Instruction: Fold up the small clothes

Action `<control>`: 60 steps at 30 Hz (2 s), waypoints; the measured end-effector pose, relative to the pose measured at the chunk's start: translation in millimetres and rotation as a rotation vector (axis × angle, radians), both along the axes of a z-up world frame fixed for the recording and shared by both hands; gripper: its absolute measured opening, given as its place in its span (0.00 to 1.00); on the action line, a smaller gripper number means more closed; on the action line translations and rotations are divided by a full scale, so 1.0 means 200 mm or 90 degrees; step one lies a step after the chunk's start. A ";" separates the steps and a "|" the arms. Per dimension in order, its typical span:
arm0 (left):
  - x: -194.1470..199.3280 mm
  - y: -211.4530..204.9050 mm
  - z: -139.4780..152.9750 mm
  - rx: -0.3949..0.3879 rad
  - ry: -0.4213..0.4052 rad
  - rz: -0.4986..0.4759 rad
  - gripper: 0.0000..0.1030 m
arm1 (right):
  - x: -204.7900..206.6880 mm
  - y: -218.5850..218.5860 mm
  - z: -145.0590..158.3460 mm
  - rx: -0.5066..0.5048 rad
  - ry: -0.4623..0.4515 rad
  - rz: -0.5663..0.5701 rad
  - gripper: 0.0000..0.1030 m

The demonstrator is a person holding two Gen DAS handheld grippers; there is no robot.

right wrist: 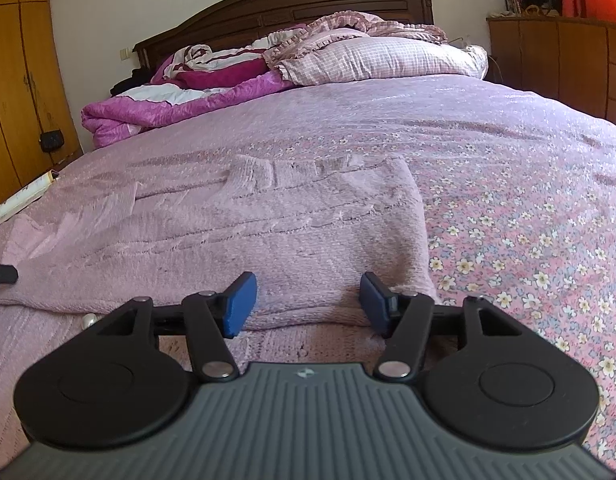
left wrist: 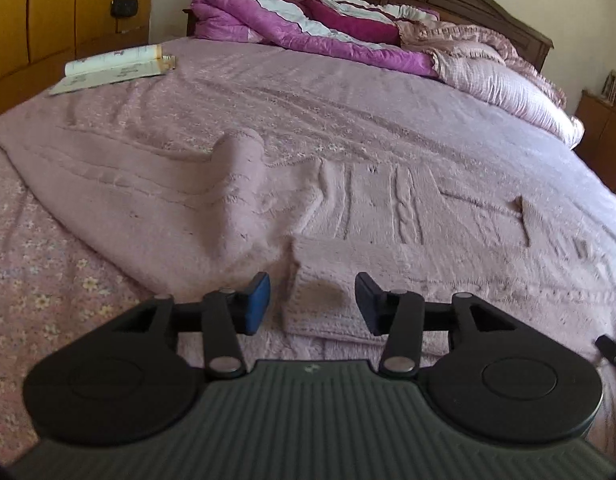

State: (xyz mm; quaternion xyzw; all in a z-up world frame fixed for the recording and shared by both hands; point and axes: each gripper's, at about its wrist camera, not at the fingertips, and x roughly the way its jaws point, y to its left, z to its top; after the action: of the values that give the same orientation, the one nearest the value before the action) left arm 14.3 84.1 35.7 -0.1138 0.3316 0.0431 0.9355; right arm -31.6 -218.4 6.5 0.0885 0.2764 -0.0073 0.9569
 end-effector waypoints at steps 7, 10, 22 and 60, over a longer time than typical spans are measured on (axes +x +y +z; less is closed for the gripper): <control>0.05 -0.05 -0.04 0.064 0.024 -0.008 0.47 | 0.01 0.02 0.00 -0.017 0.004 0.005 0.68; 0.04 -0.07 -0.05 0.091 0.021 -0.014 0.47 | 0.01 0.04 0.00 -0.030 0.007 0.007 0.69; -0.04 0.11 0.11 0.043 0.020 0.021 0.65 | 0.00 0.04 0.06 -0.001 0.018 0.028 0.84; 0.03 0.82 -0.04 -0.035 0.007 0.249 0.81 | -0.14 0.31 -0.02 -0.012 0.017 0.061 0.92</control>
State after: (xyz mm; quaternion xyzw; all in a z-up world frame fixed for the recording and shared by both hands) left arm 20.1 249.0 27.9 -0.2016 0.3092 0.2156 0.9040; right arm -59.3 -156.5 3.2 0.0663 0.2927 0.0350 0.9533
